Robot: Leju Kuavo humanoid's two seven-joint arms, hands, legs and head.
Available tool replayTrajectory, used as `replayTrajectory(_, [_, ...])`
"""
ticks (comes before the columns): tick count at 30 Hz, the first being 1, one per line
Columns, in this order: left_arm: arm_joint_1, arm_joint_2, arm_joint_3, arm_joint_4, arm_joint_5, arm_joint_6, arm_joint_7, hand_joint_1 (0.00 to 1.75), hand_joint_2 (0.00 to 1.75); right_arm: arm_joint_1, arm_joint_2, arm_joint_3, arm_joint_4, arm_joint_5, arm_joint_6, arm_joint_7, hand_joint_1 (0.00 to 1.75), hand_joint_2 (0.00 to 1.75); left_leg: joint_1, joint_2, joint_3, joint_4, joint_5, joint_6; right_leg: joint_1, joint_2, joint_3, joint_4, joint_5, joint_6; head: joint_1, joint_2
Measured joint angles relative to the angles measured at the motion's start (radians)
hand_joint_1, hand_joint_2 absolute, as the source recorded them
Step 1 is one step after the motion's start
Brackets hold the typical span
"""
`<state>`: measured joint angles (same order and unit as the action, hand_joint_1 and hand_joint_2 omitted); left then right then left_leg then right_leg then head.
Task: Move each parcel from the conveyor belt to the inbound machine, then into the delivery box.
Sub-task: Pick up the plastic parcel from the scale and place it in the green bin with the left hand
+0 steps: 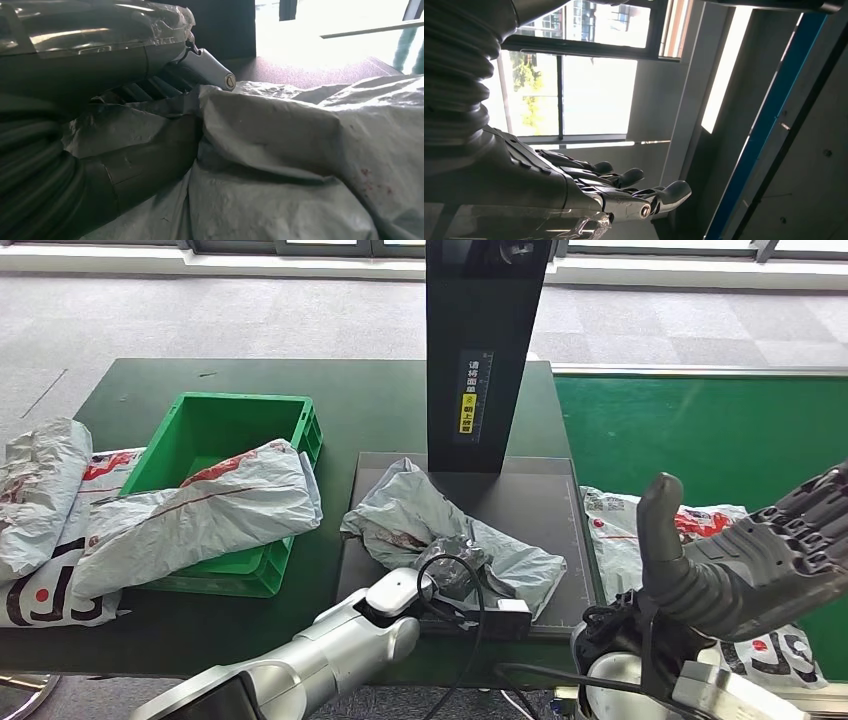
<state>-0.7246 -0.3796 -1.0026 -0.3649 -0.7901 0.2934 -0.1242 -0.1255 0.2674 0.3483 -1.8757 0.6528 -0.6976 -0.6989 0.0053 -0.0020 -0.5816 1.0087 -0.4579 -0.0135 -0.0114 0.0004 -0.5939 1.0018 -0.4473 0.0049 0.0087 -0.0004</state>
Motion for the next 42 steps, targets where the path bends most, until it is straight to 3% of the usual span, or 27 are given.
replayTrajectory(3, [-0.001,0.000,-0.014,0.002,-0.042,0.025,0.021,1.75,1.75,0.000,0.000,0.000,0.000,0.003,0.000,0.000,0.00,1.75,0.000,0.000,0.000,0.000,0.000,0.000,0.000,0.000,0.000,0.000,0.000,0.000,0.000,0.000])
replayTrajectory(8, [-0.008,0.001,-0.019,0.006,-0.113,0.171,0.057,1.75,1.75,0.001,0.000,0.000,0.000,0.017,0.000,0.000,0.00,1.75,0.000,0.000,0.000,0.000,0.000,0.000,0.000,0.000,0.000,0.000,0.000,0.000,0.000,0.000])
replayTrajectory(15, [-0.011,0.003,-0.019,0.008,-0.128,0.194,0.061,1.75,1.75,0.001,0.000,-0.001,0.000,0.019,0.000,0.000,0.00,1.75,0.000,0.000,0.000,0.000,0.000,0.000,0.000,0.000,0.000,0.000,0.000,0.000,0.000,0.000])
replayTrajectory(19, [-0.008,0.009,0.003,-0.010,-0.220,0.326,0.098,1.75,1.75,0.002,0.000,-0.001,-0.003,0.026,0.000,0.000,0.00,1.75,0.000,0.000,0.000,0.000,0.000,0.000,0.000,0.000,0.000,0.000,0.000,0.000,0.000,0.000])
replayTrajectory(21, [0.013,0.023,0.073,-0.084,-0.366,0.384,0.098,1.75,1.75,0.002,0.000,-0.002,-0.004,0.028,0.000,0.000,0.00,1.75,0.000,0.000,0.000,0.000,0.000,0.000,0.000,0.000,0.000,0.000,0.000,0.000,0.000,0.000])
replayTrajectory(24, [0.087,0.035,0.278,-0.296,-0.595,0.405,0.006,1.75,1.75,0.003,0.001,-0.007,-0.004,0.027,0.000,0.000,0.00,1.75,0.000,0.001,0.000,0.000,0.000,0.000,0.000,0.001,-0.001,0.000,0.000,0.000,0.000,0.000])
replayTrajectory(27, [0.161,0.038,0.469,-0.533,-0.679,0.408,-0.091,1.75,1.75,0.004,0.002,-0.009,-0.003,0.024,0.000,0.000,0.00,1.75,0.000,0.004,0.000,0.000,0.000,0.000,0.000,0.004,-0.002,0.000,0.000,0.000,0.000,0.000])
replayTrajectory(31, [0.230,0.040,0.636,-0.798,-0.723,0.409,-0.127,1.75,1.75,0.005,0.004,-0.020,0.002,0.021,0.000,0.000,0.00,1.75,0.000,0.004,0.000,0.000,0.000,0.000,0.000,0.003,-0.002,0.001,0.000,0.000,0.000,0.000])
replayTrajectory(35, [0.275,0.058,0.716,-0.980,-0.763,0.409,-0.055,1.75,1.75,0.006,0.004,-0.025,0.008,0.019,0.000,0.000,0.00,1.75,0.000,0.004,0.000,0.000,0.000,0.000,0.000,0.003,-0.002,0.002,0.000,-0.001,0.000,0.000])
replayTrajectory(42, [0.308,0.108,0.755,-1.155,-0.775,0.409,0.024,1.75,1.75,0.006,0.004,-0.027,0.015,0.017,0.000,0.000,0.00,1.75,0.000,0.003,0.000,0.000,0.000,0.000,0.000,0.002,-0.002,0.002,0.000,-0.001,0.000,0.000])
